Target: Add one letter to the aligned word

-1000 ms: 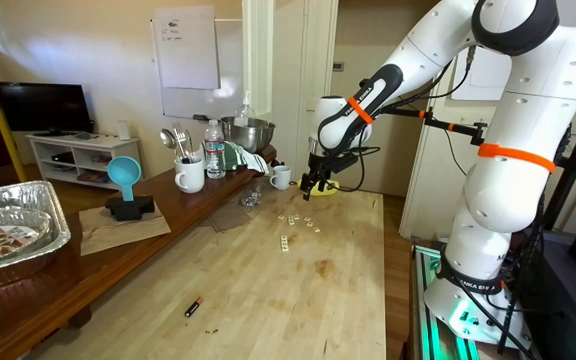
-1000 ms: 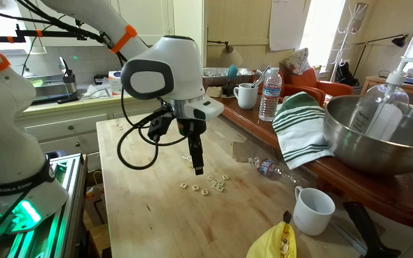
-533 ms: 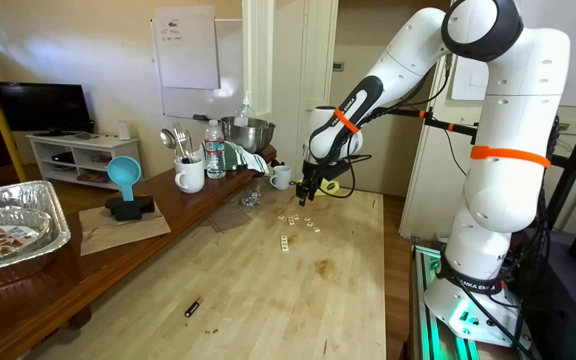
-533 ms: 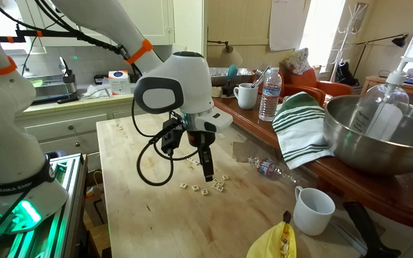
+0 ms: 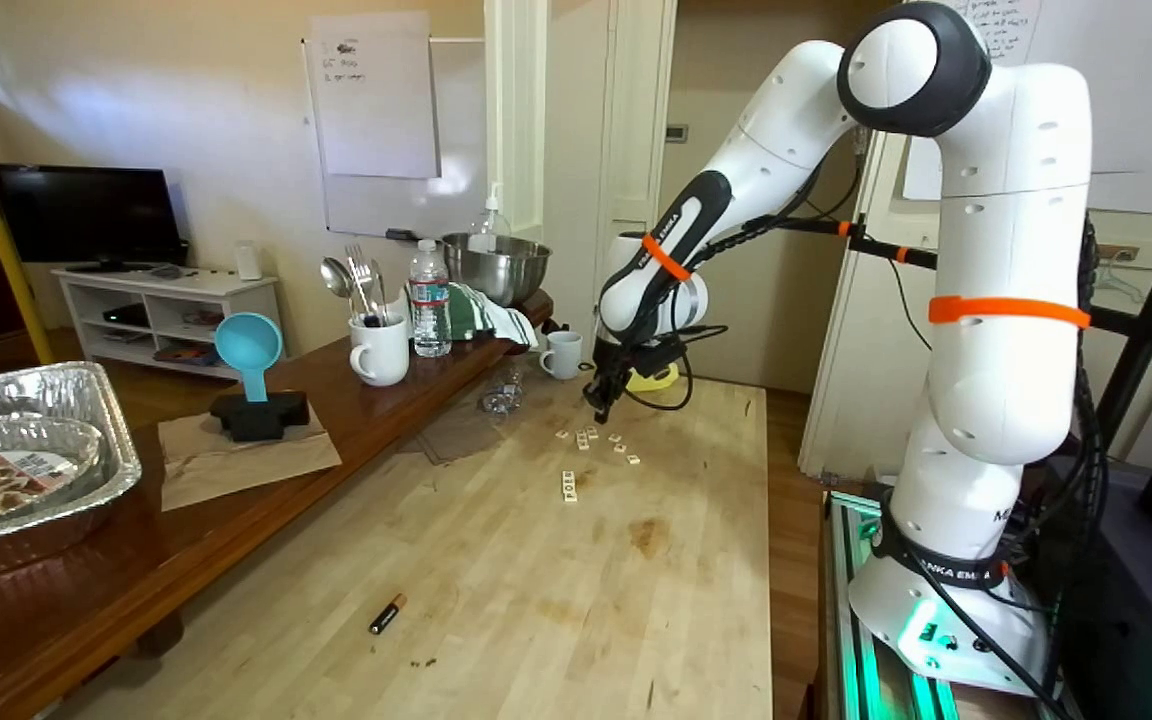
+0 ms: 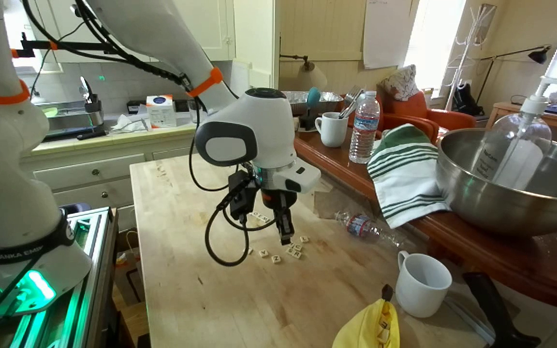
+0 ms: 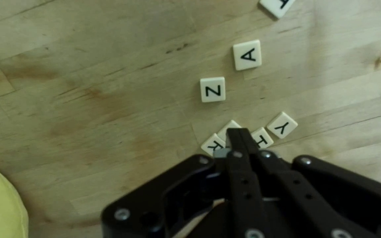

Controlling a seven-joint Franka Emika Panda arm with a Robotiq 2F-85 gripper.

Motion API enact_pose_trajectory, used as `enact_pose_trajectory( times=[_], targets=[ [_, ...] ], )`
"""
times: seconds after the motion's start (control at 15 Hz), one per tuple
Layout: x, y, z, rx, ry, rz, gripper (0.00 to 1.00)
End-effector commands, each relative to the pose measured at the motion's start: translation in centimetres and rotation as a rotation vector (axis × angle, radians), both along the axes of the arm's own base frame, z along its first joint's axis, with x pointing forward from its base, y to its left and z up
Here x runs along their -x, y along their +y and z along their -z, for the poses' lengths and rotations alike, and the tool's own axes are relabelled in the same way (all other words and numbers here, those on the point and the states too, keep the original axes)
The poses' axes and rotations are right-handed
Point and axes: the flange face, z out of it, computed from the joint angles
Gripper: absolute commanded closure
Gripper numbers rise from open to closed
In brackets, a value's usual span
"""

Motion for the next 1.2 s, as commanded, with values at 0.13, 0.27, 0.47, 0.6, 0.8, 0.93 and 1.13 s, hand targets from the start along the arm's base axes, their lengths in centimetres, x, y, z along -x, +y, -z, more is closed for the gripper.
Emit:
enact_pose_trajectory(
  times=[0.13,0.27,0.47,0.6,0.8,0.93,1.13],
  targets=[
    [-1.2,-0.9,1.7,-0.011,-0.013,-0.016,1.0],
    [-1.4,-0.9,2.0,-0.015,-0.014,-0.02,1.0],
    [-1.6,-0.8,2.7,-0.017,-0.012,-0.034,1.0],
    [-1.7,-0.7,3.1,-0.015,-0.014,-0.046,1.0],
    [-1.9,-0.5,3.7,-0.011,-0.031,-0.051,1.0],
    [-2.1,-0.4,4.0,-0.008,-0.047,-0.055,1.0],
    [-2.1,-0.2,4.1,-0.009,-0.05,-0.076,1.0]
  ],
)
